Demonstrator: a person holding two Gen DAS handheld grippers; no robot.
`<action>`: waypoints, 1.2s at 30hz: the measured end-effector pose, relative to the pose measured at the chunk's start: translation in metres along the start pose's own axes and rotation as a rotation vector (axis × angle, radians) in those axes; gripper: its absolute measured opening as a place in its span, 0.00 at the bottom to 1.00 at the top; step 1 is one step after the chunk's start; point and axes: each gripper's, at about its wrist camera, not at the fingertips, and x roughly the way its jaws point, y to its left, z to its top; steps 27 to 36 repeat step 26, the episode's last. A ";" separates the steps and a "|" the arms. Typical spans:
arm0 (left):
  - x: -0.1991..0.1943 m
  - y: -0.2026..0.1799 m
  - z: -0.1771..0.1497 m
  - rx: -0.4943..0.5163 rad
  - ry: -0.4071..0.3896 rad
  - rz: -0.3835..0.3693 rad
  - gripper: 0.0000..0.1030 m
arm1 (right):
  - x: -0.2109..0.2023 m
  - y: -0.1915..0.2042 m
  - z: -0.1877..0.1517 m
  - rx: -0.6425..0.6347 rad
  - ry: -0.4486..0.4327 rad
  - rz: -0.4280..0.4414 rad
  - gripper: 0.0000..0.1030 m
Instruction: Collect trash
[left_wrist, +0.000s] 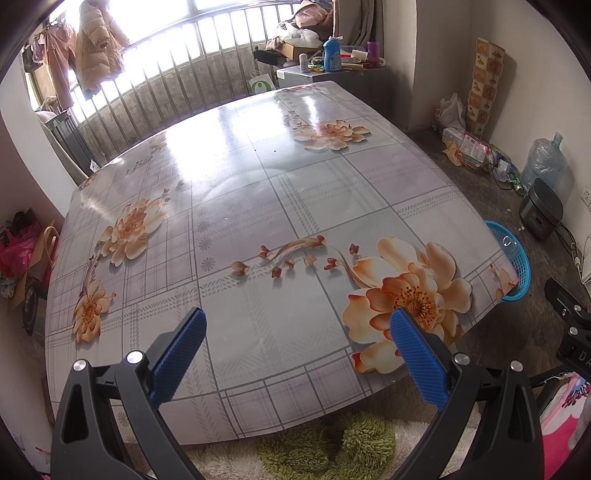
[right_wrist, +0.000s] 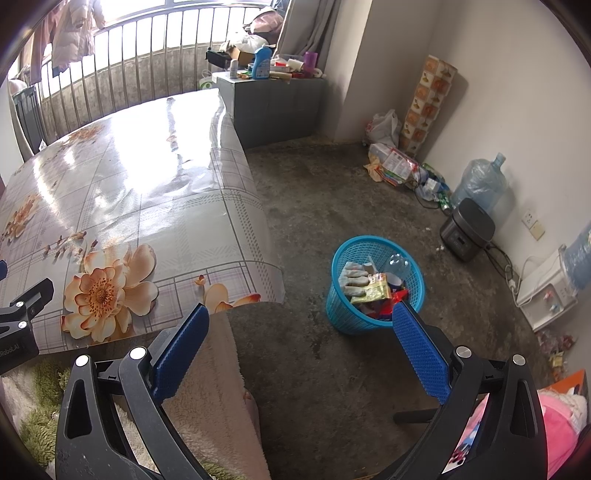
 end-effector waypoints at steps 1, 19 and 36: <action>0.000 0.000 0.000 0.000 0.000 0.000 0.95 | 0.000 0.000 0.000 0.000 0.000 0.000 0.93; 0.001 0.003 0.003 0.008 -0.004 -0.002 0.95 | 0.002 0.006 0.002 -0.004 -0.003 0.004 0.93; 0.001 0.006 0.005 0.008 -0.004 -0.003 0.95 | 0.002 0.008 0.003 -0.003 -0.005 0.004 0.93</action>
